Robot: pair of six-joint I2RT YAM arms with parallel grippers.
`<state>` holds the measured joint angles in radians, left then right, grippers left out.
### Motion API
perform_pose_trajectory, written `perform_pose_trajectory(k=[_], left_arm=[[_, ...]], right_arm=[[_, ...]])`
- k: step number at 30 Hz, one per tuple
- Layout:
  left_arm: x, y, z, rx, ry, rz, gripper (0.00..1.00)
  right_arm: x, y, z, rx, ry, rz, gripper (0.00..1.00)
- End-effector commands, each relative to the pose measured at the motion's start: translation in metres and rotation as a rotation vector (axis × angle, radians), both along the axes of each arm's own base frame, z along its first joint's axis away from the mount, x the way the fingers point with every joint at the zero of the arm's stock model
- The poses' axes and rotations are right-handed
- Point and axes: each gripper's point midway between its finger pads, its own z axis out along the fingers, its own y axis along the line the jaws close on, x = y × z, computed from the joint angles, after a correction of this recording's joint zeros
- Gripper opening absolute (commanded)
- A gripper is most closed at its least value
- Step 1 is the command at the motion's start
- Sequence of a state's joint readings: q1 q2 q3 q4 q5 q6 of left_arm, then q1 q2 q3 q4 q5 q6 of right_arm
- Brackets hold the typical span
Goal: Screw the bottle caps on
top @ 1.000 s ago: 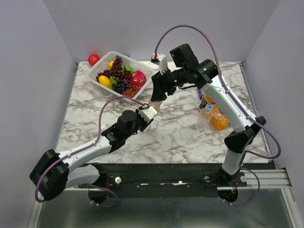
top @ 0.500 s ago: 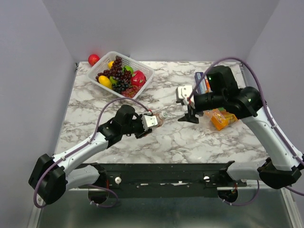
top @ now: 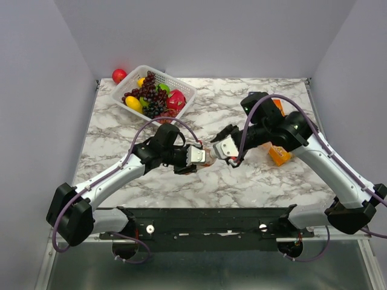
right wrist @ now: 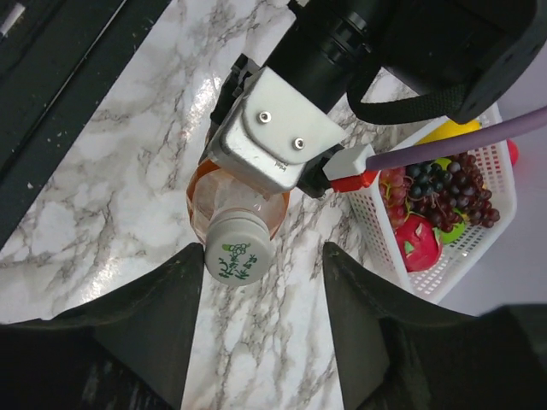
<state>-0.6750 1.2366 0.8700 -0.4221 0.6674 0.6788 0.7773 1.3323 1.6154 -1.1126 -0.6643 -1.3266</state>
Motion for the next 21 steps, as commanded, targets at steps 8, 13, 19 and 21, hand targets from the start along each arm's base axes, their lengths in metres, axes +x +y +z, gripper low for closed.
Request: perform_pose_trajectory(k=[8, 13, 19, 21], left_arm=[[0.002, -0.006, 0.019, -0.054, -0.051, -0.034, 0.0], [0.011, -0.007, 0.02, -0.06, -0.069, 0.008, 0.0], [0.073, 0.003, 0.042, -0.122, -0.246, 0.358, 0.0], [0.087, 0.012, 0.05, -0.156, -0.303, 0.497, 0.0]], right_arm=[[-0.01, -0.002, -0.012, -0.059, 0.01, 0.088, 0.5], [-0.009, 0.001, -0.013, -0.059, 0.071, 0.043, 0.29], [0.02, 0.022, -0.007, -0.047, 0.319, -0.266, 0.15], [0.035, 0.031, -0.007, -0.045, 0.392, -0.358, 0.13]])
